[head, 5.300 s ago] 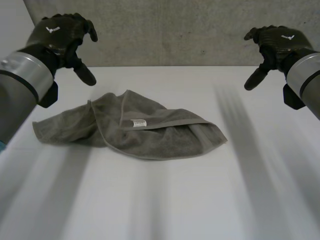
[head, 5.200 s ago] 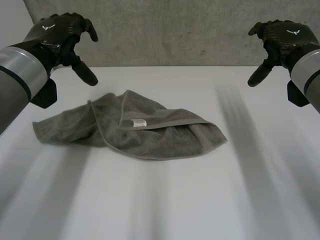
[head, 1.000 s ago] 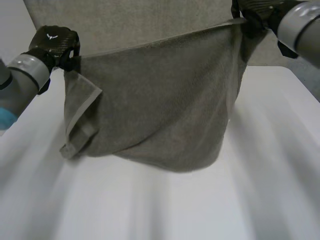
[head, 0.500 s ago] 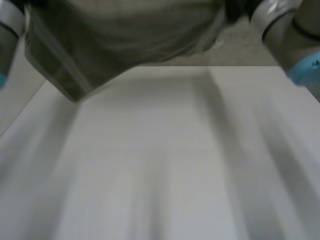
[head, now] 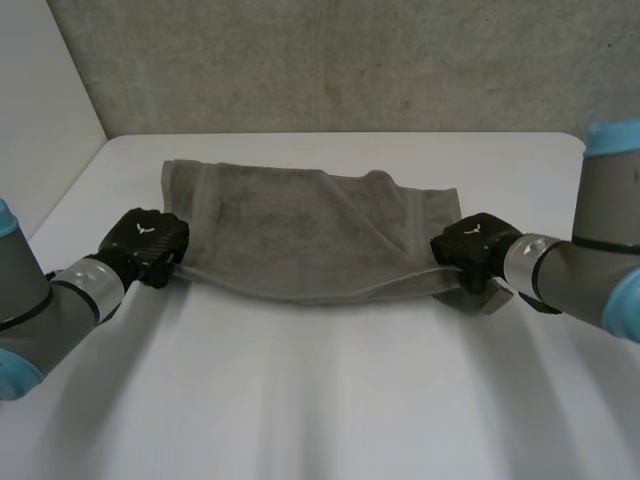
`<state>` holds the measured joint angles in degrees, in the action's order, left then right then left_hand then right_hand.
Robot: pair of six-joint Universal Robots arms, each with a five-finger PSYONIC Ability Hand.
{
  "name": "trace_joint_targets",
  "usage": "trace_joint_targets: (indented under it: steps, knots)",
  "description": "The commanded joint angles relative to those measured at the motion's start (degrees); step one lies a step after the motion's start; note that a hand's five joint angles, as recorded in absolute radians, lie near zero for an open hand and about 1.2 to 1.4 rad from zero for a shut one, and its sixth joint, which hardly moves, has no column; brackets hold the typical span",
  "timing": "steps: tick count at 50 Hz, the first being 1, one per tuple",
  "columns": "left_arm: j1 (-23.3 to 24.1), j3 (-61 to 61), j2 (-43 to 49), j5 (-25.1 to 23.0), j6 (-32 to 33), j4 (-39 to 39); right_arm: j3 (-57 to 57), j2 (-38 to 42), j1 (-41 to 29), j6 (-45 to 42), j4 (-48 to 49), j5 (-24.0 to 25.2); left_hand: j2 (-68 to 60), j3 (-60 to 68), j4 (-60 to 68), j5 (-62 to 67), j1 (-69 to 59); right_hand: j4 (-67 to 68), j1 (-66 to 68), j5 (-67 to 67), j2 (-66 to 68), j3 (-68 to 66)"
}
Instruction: Fold the towel.
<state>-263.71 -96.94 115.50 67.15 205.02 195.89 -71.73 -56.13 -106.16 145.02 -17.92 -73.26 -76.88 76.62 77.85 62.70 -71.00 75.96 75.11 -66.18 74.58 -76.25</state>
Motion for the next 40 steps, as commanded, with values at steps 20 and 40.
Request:
trace_joint_targets:
  steps: [20, 40]
  knots:
    - [-0.6, -0.4, 5.8, 2.7, 0.8, 13.3, -5.8, -0.3, 1.7, 0.5, 6.3, -0.2, 23.8, -23.5, -24.7, -19.6, 17.9, -0.6, 0.2, 0.8, 0.8, 0.9]
    - [-0.6, -0.4, 7.9, 2.8, 3.4, 12.4, -5.1, -0.3, 4.2, 0.8, 8.5, -2.8, 20.7, -20.5, -21.7, -16.6, 14.9, 0.1, 0.9, 0.2, 1.4, 0.2]
